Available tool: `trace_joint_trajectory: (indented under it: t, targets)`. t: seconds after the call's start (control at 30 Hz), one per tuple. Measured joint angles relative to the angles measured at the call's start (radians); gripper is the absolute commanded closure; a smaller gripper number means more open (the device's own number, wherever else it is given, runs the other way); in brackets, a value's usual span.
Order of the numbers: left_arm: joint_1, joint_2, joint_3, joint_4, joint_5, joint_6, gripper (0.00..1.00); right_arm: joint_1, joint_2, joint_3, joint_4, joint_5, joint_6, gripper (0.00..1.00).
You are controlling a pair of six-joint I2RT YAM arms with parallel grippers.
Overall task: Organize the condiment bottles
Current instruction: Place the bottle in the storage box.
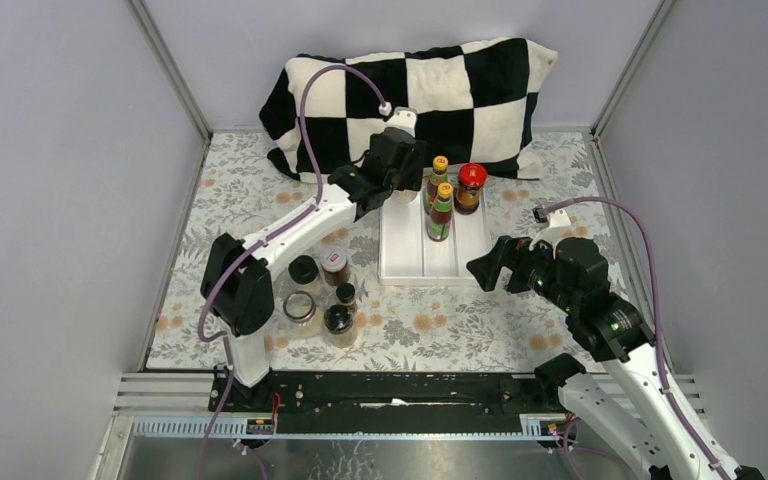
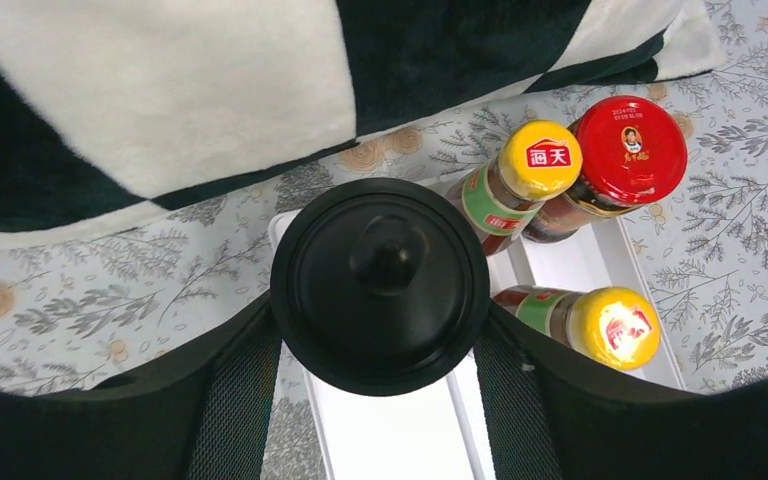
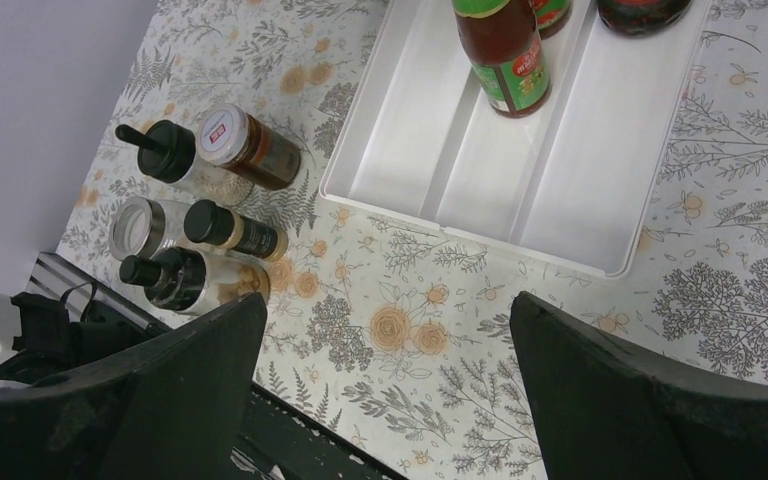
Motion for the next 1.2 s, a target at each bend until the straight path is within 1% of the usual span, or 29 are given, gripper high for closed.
trace_joint_trajectory:
  t: [0.43, 0.7, 1.0, 1.2]
  targets:
    - [0.008, 0.132, -0.072, 0.243, 0.060, 0.031, 0.34, 0.000, -0.019, -0.010, -0.015, 0.018, -0.006, 0.00]
    - [0.046, 0.185, -0.100, 0.319, 0.068, 0.030, 0.34, 0.000, -0.032, -0.030, -0.016, 0.018, -0.006, 0.00]
    - [0.079, 0.189, -0.150, 0.381, 0.069, 0.029, 0.34, 0.000, -0.032, -0.036, -0.015, 0.016, -0.006, 0.00]
    - [0.084, 0.209, -0.155, 0.399, 0.077, 0.026, 0.33, 0.000, -0.022, -0.041, -0.015, 0.016, -0.006, 0.00]
